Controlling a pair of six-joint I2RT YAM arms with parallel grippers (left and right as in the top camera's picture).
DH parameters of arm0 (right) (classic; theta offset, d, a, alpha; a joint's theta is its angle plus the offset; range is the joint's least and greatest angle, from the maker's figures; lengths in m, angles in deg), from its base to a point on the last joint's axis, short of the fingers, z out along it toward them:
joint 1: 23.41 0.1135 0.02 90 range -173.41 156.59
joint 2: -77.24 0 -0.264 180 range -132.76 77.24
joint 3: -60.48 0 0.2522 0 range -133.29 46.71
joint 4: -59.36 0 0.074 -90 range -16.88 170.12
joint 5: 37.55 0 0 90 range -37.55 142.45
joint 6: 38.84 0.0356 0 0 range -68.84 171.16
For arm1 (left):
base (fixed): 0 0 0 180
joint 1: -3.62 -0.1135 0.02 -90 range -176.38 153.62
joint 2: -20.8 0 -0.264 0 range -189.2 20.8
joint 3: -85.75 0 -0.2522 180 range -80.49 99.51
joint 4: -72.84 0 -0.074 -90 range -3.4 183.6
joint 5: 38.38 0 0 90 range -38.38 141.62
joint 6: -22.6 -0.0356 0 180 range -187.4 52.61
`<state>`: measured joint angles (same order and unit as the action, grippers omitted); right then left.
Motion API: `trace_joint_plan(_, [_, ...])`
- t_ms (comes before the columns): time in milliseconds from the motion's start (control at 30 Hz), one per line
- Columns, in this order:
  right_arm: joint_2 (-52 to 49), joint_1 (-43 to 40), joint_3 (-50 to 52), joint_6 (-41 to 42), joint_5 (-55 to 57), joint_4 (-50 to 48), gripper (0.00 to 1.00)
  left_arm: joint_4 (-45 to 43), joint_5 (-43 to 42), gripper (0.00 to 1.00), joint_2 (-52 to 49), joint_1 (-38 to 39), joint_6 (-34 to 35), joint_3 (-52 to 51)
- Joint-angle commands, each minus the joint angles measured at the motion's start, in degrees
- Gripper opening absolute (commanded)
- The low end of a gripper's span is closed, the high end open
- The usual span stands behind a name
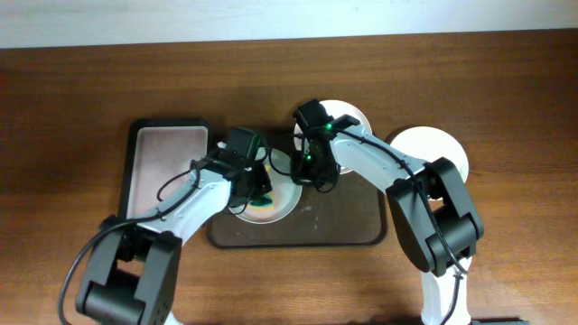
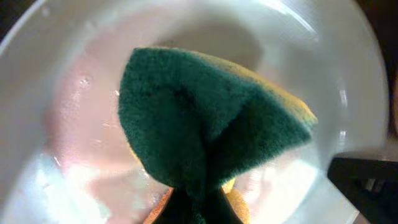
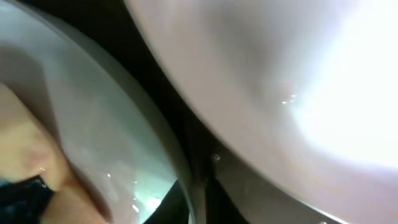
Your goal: Clean dirty plates on tray and stack at the side
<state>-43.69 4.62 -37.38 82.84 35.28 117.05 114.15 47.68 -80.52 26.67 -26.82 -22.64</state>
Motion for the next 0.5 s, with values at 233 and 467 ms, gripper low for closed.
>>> trace_joint_plan(233, [-0.68, -0.24, 0.61, 0.31, 1.97, 0.63, 0.04, 3.21, 13.68, 0.00, -3.23, 1.07, 2.49, -0.02])
trace_joint_plan(467, [-0.68, -0.26, 0.61, 0.28, 2.01, 1.36, 0.04, 3.37, 22.01, 0.00, -0.92, 1.07, 2.21, 0.31])
